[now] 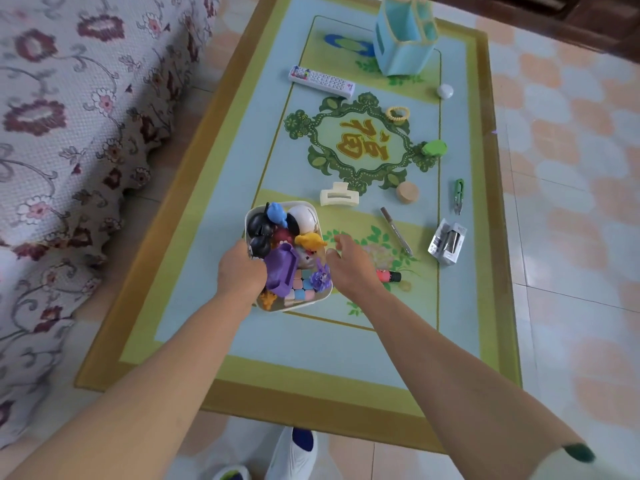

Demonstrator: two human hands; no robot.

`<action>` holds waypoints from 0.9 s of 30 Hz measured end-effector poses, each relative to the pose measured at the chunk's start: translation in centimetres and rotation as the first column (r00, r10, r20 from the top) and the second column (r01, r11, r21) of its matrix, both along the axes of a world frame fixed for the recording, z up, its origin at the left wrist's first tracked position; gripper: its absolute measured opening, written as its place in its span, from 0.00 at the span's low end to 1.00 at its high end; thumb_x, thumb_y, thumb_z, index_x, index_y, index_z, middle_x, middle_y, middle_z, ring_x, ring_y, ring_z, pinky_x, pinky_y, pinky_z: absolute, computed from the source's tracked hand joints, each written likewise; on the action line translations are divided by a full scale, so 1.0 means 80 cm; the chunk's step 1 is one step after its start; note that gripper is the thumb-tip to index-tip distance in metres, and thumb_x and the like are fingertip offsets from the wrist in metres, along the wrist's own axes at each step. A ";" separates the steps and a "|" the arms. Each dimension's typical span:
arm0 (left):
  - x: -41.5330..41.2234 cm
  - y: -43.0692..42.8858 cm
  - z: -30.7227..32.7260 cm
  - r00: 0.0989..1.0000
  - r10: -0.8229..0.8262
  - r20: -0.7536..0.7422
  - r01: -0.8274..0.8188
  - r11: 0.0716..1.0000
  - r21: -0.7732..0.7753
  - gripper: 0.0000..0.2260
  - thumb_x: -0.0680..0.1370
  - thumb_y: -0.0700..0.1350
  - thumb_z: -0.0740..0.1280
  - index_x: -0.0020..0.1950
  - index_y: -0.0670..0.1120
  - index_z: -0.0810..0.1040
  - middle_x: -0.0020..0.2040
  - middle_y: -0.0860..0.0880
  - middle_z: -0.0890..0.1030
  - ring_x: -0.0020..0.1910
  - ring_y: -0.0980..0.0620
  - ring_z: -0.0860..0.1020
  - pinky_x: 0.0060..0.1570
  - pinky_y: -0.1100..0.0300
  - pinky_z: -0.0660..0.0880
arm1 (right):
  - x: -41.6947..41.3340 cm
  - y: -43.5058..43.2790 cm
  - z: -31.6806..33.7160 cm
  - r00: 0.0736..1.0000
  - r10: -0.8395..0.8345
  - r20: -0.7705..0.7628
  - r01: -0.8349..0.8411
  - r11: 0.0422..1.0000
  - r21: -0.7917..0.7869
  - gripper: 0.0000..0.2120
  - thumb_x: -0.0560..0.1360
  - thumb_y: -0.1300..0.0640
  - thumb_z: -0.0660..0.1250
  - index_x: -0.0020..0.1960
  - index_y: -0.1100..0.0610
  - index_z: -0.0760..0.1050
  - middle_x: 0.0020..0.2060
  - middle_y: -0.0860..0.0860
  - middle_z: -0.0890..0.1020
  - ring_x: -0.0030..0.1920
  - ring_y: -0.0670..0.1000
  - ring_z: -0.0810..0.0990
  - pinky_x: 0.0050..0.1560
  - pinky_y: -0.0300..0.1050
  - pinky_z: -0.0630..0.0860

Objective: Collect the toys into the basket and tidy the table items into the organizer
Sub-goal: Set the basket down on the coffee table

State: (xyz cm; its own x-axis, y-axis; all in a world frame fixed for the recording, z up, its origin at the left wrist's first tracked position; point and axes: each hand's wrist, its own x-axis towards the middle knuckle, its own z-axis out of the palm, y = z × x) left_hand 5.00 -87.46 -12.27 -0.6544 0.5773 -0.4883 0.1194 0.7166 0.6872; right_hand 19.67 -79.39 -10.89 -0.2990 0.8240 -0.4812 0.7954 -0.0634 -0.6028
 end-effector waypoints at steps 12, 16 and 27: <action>0.124 -0.047 0.181 0.913 -0.398 -0.093 0.407 0.866 0.289 0.15 0.75 0.32 0.59 0.54 0.46 0.80 0.50 0.44 0.82 0.49 0.47 0.79 0.53 0.50 0.77 | 0.109 -0.083 0.142 0.973 -0.164 -0.161 0.178 0.981 0.075 0.11 0.80 0.58 0.59 0.58 0.58 0.76 0.49 0.52 0.80 0.42 0.49 0.74 0.39 0.41 0.68; 0.177 -0.039 0.224 0.865 -0.483 -0.138 0.500 0.800 0.331 0.16 0.78 0.35 0.61 0.63 0.43 0.79 0.50 0.47 0.85 0.48 0.50 0.82 0.52 0.54 0.79 | 0.166 -0.094 0.198 0.962 -0.211 -0.175 0.229 0.969 0.091 0.08 0.79 0.58 0.60 0.51 0.57 0.78 0.40 0.51 0.79 0.39 0.52 0.75 0.41 0.46 0.71; 0.411 0.075 0.297 0.844 -0.485 -0.230 0.537 0.764 0.357 0.11 0.78 0.39 0.64 0.57 0.41 0.82 0.38 0.46 0.84 0.33 0.54 0.79 0.45 0.50 0.81 | 0.415 0.020 0.290 0.945 -0.202 -0.258 0.243 0.961 0.135 0.09 0.76 0.62 0.61 0.42 0.61 0.78 0.39 0.57 0.83 0.37 0.52 0.80 0.40 0.47 0.76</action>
State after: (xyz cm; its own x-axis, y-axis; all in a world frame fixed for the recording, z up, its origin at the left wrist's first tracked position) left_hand 37.86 -81.44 11.49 -0.2435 0.9661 -0.0855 0.4868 0.1980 0.8508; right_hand 52.87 -77.78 12.31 -0.1887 0.9436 -0.2721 0.6028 -0.1074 -0.7906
